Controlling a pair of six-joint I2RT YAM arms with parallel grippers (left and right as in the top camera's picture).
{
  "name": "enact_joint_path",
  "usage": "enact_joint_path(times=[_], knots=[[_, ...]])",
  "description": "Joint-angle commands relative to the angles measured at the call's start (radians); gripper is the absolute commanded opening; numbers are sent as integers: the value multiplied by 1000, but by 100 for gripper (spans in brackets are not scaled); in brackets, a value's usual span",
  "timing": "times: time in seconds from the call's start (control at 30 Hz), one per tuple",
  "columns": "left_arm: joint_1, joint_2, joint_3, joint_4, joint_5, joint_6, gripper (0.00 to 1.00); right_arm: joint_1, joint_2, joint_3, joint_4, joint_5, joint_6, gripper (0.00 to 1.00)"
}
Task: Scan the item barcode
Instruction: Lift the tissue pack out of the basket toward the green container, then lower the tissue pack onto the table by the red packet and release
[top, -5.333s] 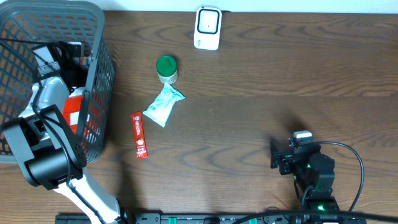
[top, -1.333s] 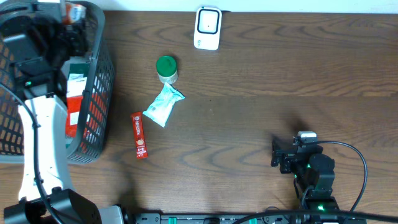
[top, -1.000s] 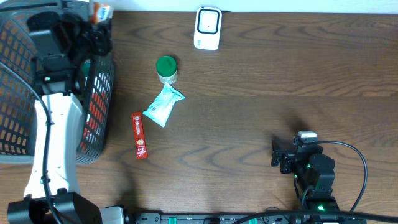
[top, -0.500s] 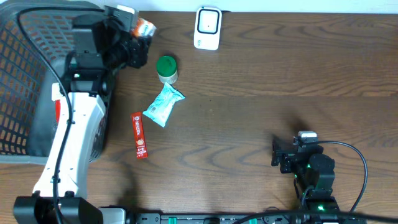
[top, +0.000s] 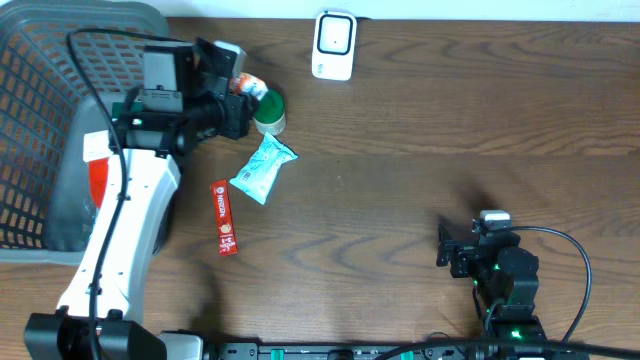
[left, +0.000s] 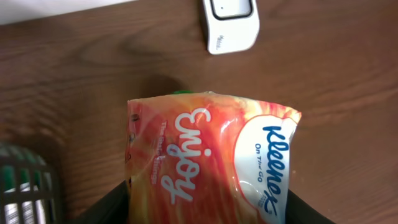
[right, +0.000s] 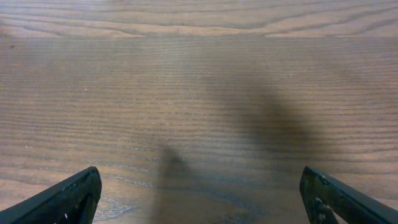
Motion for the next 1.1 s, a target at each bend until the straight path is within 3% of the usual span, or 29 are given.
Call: enact_joint_path(times=[0.0,0.27,0.73,1.07], knots=[[-76,-29,16,-11,-127,29,55,7,2,-2,4,13,10,99],[-221,-80,-41,-19,-295,31,54,7,2,-1,8,13,10,99],[-221,-86,-313,33,-304,-32,54,7,2,-2,14,13,10,99],[-209,-84,-522,146,-319,-218,55,7,2,-2,18,12,10,99]])
